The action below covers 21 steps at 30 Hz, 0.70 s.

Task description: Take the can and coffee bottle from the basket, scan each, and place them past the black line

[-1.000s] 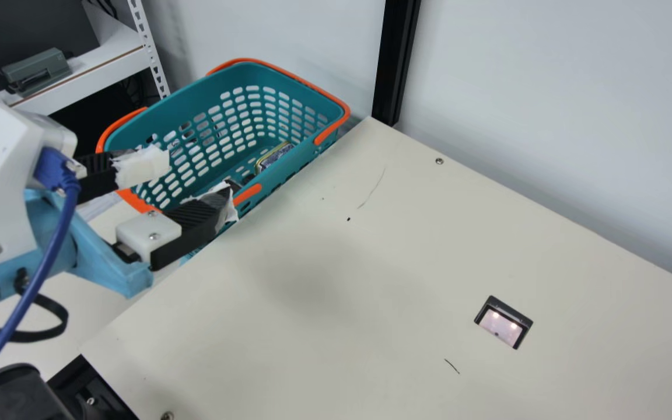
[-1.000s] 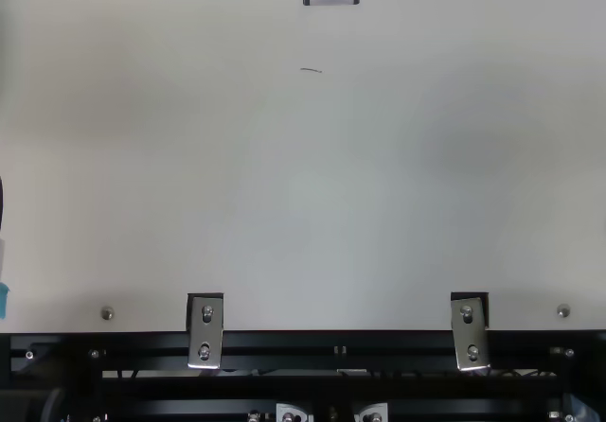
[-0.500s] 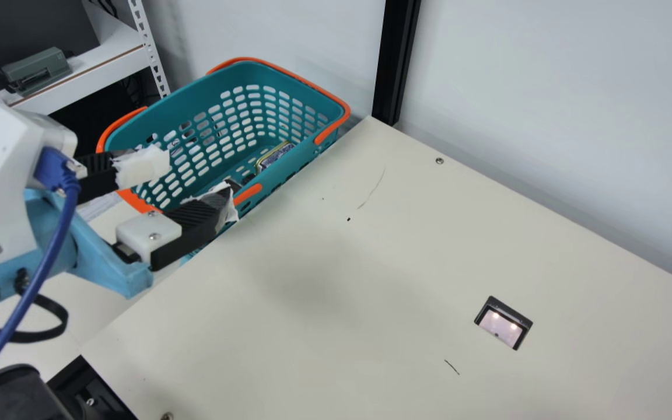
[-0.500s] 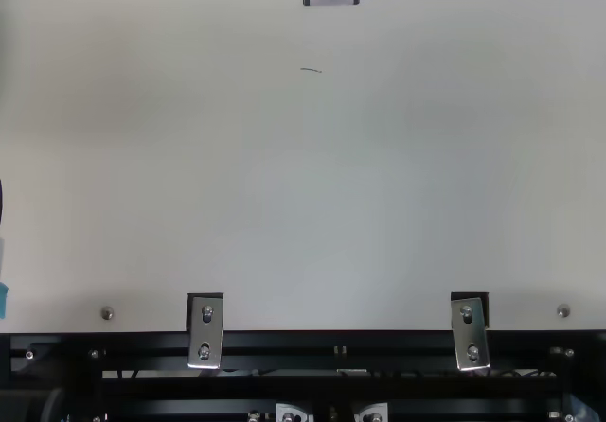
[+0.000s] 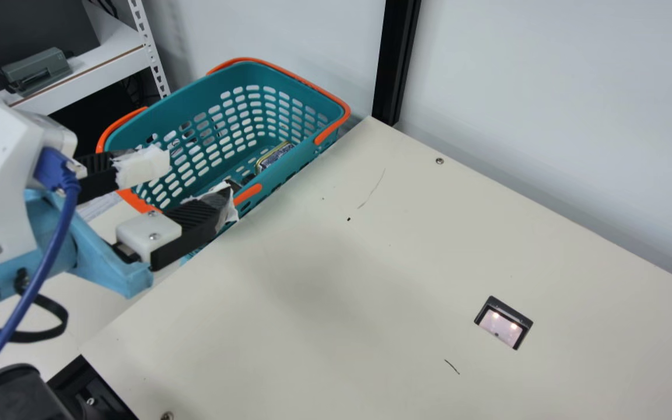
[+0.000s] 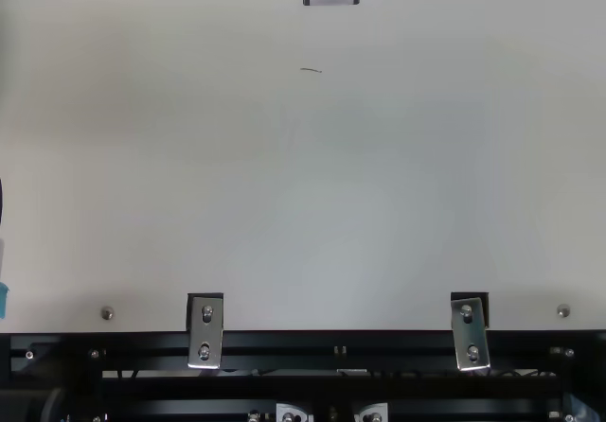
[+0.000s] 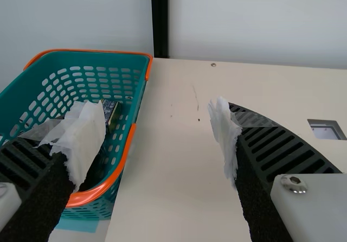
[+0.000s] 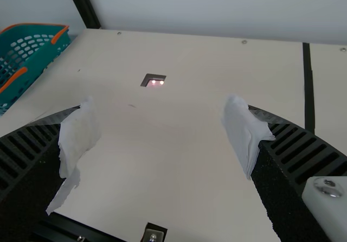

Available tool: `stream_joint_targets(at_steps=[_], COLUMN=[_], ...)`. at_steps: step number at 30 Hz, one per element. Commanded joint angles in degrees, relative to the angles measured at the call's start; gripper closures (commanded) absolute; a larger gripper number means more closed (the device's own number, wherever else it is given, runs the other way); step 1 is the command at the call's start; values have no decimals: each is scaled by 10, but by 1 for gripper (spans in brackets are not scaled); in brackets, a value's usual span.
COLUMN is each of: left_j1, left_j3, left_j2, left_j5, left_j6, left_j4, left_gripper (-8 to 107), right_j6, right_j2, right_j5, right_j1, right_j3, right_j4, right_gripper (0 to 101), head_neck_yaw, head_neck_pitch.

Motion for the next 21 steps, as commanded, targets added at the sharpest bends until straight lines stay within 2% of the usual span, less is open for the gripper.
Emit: stream_joint_targets(at_steps=[1,9,21], left_j1=[0,0,0], left_j3=[0,0,0], left_j2=[0,0,0], left_j5=[0,0,0], left_j6=[0,0,0], left_j4=[0,0,0], left_gripper=[9,9,9], right_j6=[0,16,111], right_j2=[0,5,23], right_j5=[0,-3,-3], right_j1=[0,12,64], right_j3=[0,7,6], right_j4=[0,12,31], right_gripper=[0,0,0], head_neck_yaw=[13,13,13], head_neck_pitch=[-11,-11,-11])
